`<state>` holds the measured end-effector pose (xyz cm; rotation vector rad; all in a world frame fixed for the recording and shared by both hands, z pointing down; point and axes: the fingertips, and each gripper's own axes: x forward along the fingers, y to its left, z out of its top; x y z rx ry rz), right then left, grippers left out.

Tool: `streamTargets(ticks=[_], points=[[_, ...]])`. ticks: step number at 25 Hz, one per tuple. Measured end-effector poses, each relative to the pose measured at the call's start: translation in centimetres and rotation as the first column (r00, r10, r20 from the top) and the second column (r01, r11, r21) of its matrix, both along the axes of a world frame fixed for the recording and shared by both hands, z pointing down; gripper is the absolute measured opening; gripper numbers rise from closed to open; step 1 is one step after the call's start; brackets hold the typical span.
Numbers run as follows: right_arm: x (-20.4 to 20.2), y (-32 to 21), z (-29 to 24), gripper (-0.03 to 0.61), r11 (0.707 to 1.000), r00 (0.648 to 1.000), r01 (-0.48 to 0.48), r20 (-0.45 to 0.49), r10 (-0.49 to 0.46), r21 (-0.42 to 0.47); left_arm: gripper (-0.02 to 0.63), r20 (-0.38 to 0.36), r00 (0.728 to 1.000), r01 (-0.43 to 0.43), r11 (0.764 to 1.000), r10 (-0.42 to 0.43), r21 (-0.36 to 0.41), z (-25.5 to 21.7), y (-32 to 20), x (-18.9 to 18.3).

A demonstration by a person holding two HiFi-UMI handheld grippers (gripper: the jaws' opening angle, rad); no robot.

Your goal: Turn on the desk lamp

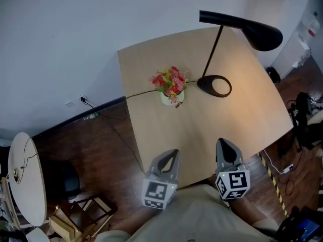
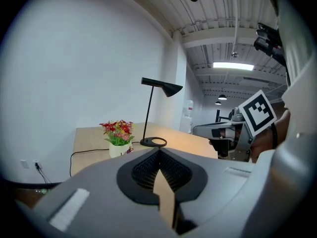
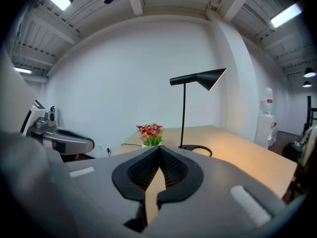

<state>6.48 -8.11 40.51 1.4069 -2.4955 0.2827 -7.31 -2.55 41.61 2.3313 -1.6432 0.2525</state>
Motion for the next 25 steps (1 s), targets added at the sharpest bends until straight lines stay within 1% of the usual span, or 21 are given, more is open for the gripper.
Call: streamTargets(ticks=[6,9,11,15,17,20,25], points=[[-1.1,5.1,-0.5,0.000,1.000,1.000,-0.015,-0.010,0.015,0.005,-0.002,0.001,0.998,-0.055,0.998,0.055,0.028,-0.7,2.5,-0.2],[-2.1,7.5,-1.3,0.000,1.000,0.999,0.006,-0.052,-0.005,0.020,-0.002,-0.012,0.996,-0.091,0.995,0.092,0.039,-0.8,4.1,0.2],[-2.0,9.1,-1.6,0.000,1.000,0.997,0.006,-0.079,-0.004,0.029,-0.002,-0.024,0.991,-0.130,0.991,0.131,0.026,-0.2,5.1,1.0],[-0.5,11.0,-2.4,0.000,0.998,0.994,-0.032,-0.100,0.037,0.047,-0.002,-0.041,0.980,-0.195,0.980,0.196,0.027,0.0,6.4,3.1],[0.0,11.4,-3.1,0.000,0.997,0.995,-0.058,-0.083,0.062,0.051,-0.002,-0.045,0.978,-0.200,0.979,0.202,0.039,-0.5,6.7,3.7],[1.3,12.7,-3.0,0.000,0.996,0.994,-0.063,-0.082,0.068,0.057,-0.002,-0.044,0.978,-0.202,0.978,0.204,0.046,-1.0,7.2,4.6],[4.4,14.6,-2.7,0.000,0.996,0.994,-0.086,-0.069,0.088,0.035,-0.002,-0.014,0.971,-0.237,0.971,0.238,0.042,-1.5,8.8,7.7]])
